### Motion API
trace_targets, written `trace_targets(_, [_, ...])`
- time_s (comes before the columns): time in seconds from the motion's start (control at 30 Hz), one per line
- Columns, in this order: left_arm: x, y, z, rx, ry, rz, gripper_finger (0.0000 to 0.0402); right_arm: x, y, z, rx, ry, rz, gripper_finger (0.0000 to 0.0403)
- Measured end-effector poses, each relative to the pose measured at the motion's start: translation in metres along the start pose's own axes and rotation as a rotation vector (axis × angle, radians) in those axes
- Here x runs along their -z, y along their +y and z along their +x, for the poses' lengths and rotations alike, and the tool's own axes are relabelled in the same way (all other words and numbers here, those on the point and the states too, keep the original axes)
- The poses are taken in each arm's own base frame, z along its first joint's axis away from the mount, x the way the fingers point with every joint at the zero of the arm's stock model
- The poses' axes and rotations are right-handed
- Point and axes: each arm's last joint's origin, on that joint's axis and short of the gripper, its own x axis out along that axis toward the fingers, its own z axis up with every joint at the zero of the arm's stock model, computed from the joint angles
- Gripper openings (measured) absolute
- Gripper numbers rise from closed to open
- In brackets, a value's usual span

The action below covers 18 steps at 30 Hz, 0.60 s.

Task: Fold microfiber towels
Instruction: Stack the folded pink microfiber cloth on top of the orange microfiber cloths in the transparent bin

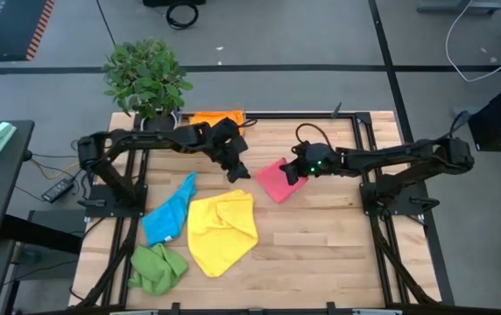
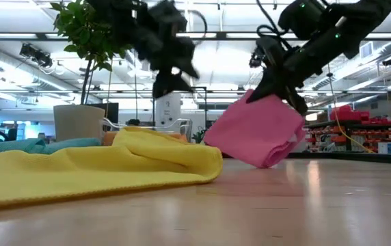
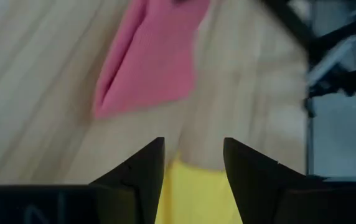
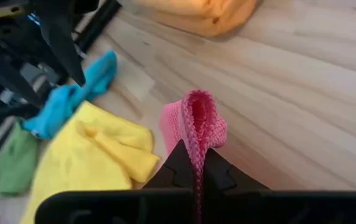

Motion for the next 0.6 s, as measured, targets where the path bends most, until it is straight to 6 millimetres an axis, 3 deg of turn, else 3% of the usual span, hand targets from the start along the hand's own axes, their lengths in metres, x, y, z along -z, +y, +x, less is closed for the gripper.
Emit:
trace_targets(0.13, [-0.012,-0.017,-0.025,0.044,-0.141,0.083,0.017,-0.008,0.006,-0.009,-0.033,-0.039,0.05,0.0002])
trace_targets(0.3, [-0.019,-0.042,-0.077,-0.041,-0.363,0.173,0.0154,-0.032,0.029,-0.008,-0.086,-0.096,0.067,0.0002])
trace_targets(0.43, [-0.014,-0.062,-0.117,-0.095,-0.494,0.307,0.0133,-0.057,0.049,0.005,-0.091,-0.138,0.074,0.0002])
trace_targets(0.6, [-0.003,-0.091,-0.159,-0.073,-0.639,0.5,0.0107,-0.088,0.075,0.035,-0.086,-0.159,0.082,0.0002])
